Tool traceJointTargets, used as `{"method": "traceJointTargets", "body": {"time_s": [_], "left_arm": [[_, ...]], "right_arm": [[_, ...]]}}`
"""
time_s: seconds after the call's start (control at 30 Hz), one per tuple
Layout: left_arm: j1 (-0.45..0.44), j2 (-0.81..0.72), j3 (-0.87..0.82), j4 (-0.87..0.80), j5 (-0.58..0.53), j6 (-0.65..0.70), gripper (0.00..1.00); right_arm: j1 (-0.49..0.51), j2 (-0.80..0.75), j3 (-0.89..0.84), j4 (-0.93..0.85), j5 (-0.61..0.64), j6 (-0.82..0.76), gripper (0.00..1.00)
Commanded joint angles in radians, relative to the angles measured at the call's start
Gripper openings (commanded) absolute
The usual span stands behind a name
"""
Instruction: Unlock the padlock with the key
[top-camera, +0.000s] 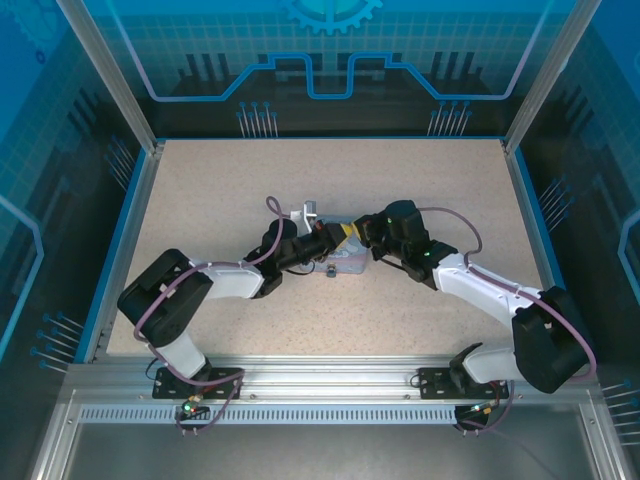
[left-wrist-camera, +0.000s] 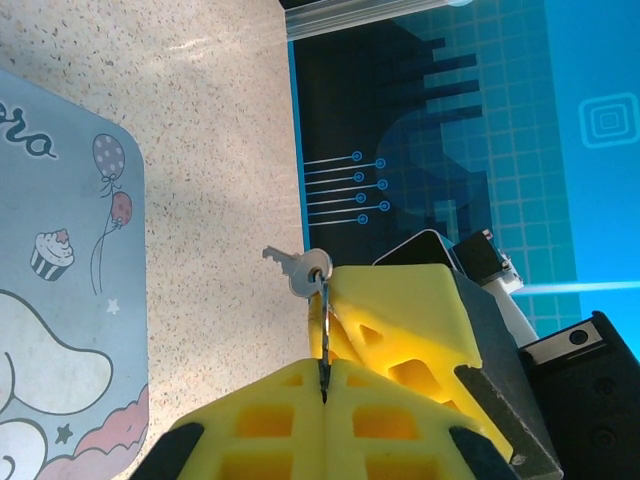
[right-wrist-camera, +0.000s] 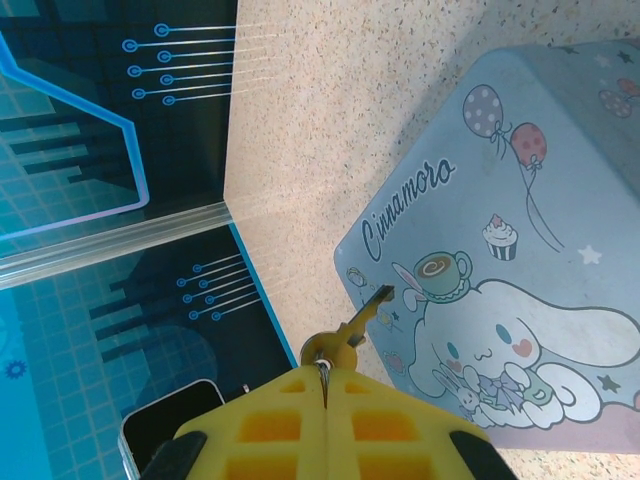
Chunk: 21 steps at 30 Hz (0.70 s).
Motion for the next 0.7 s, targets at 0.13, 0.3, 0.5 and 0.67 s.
{"method": "traceJointTargets", "body": {"time_s": [0.13, 0.3, 0.5, 0.67], "left_arm": [[0.006, -0.045, 0.040, -0.041, 0.062, 0.082, 0.00], [0.058, -0.075, 0.090, -0.178, 0.235, 0.158, 0.00], [0.136, -0.047, 0.192, -0.307, 0.501, 0.240, 0.00], [0.148, -0.039, 0.351, -0.656, 0.630, 0.475, 0.00]], "right_arm": [[-0.083, -0.131, -0.023, -0.157, -0.078, -0.190, 0.60], [-0.230, -0.233, -0.021, -0.324, -0.196, -0.441, 0.72], [-0.364, -0.198, -0.006, -0.255, -0.423, -0.676, 0.98], [-0.371, -0.142, 0.047, -0.185, -0.550, -0.762, 1.00]]}}
